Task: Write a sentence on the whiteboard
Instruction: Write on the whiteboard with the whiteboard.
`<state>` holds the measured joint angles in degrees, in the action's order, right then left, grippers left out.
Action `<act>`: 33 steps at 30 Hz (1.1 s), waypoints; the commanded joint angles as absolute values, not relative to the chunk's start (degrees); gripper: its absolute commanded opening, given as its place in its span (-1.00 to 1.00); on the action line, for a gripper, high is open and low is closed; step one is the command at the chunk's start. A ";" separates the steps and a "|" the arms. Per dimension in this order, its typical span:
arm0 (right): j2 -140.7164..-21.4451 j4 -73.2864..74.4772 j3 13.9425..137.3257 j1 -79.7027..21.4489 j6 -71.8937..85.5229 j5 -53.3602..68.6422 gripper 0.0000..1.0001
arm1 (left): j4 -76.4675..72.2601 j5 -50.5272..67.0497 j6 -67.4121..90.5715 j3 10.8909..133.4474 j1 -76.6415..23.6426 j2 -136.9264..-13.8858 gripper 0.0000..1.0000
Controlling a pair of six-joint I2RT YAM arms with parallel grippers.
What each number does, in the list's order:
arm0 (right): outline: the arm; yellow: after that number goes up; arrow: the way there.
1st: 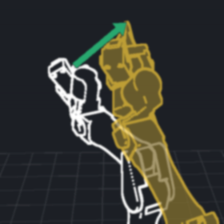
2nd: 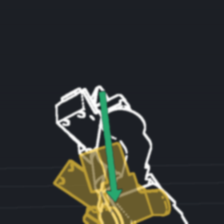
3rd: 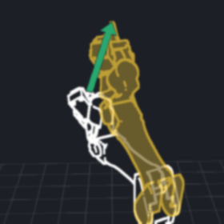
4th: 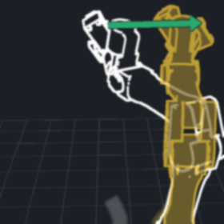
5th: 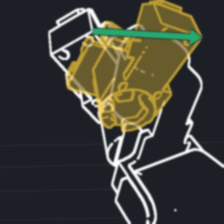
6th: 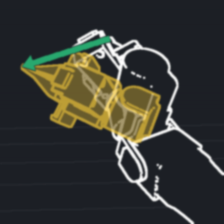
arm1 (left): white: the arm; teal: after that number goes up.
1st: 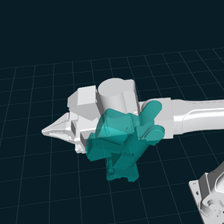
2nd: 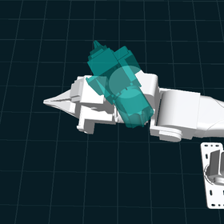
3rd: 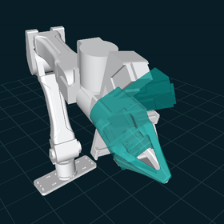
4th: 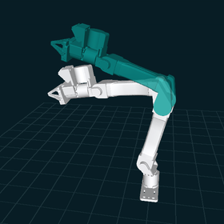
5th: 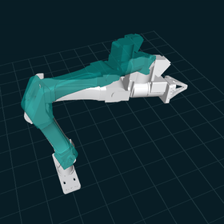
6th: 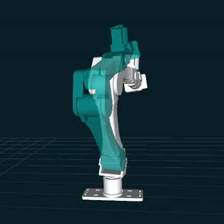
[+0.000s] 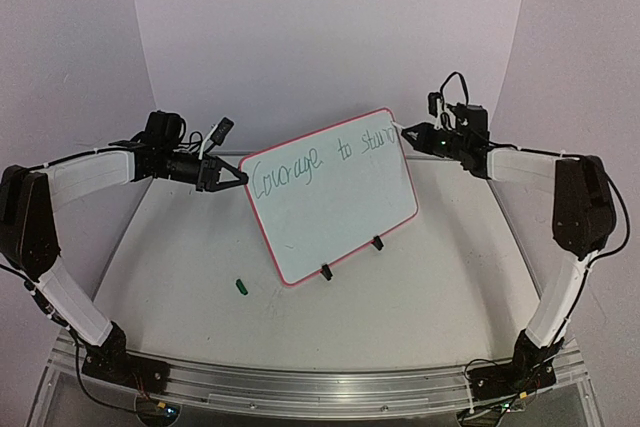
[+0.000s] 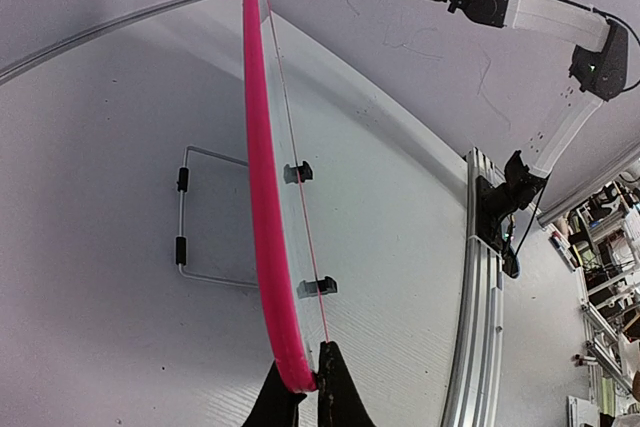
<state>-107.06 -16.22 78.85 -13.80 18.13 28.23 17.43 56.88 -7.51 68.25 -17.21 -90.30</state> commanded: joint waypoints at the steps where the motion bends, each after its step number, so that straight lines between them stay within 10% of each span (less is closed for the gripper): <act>1: -109.39 -17.40 83.00 -13.79 18.80 29.13 -1.00 | 18.98 53.82 -12.61 68.84 -18.90 -91.49 -1.00; 33: -105.01 -17.47 73.29 -13.77 18.63 20.52 -1.00 | 18.98 53.80 -12.51 68.86 -19.11 -91.40 -1.00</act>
<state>-108.25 -17.41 73.54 -13.78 18.48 25.37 18.04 56.97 -7.01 68.25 -17.23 -90.32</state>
